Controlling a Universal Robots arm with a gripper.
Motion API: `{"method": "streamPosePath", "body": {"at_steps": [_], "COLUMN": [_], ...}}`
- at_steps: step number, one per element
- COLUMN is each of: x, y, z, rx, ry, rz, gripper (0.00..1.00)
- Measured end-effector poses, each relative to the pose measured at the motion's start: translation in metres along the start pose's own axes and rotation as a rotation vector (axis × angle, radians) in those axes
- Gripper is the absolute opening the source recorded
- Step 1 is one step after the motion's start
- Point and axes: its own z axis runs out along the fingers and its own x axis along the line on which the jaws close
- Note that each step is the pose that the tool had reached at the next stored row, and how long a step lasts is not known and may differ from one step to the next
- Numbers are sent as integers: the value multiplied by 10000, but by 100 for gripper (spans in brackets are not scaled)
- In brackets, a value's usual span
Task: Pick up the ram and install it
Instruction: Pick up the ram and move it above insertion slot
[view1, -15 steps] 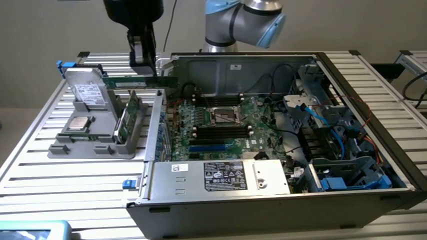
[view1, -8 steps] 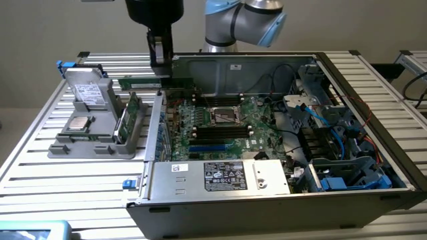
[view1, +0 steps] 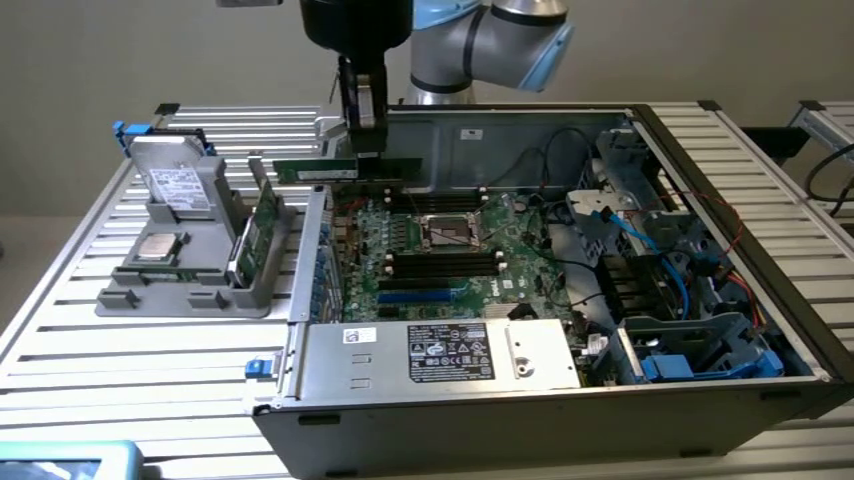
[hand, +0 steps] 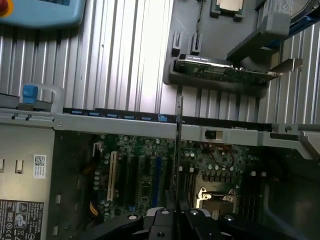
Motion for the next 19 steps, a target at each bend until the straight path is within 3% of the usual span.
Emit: {"method": "streamPosePath", "body": {"at_steps": [6,13,19], "x": [3,-28,-105], "y": [-253,-534,-634], "z": [14,58,96], "rx": [54,184,276], "ry": [45,113,201], "rz": [-2,-11,-13], "gripper": [14,14,14]}}
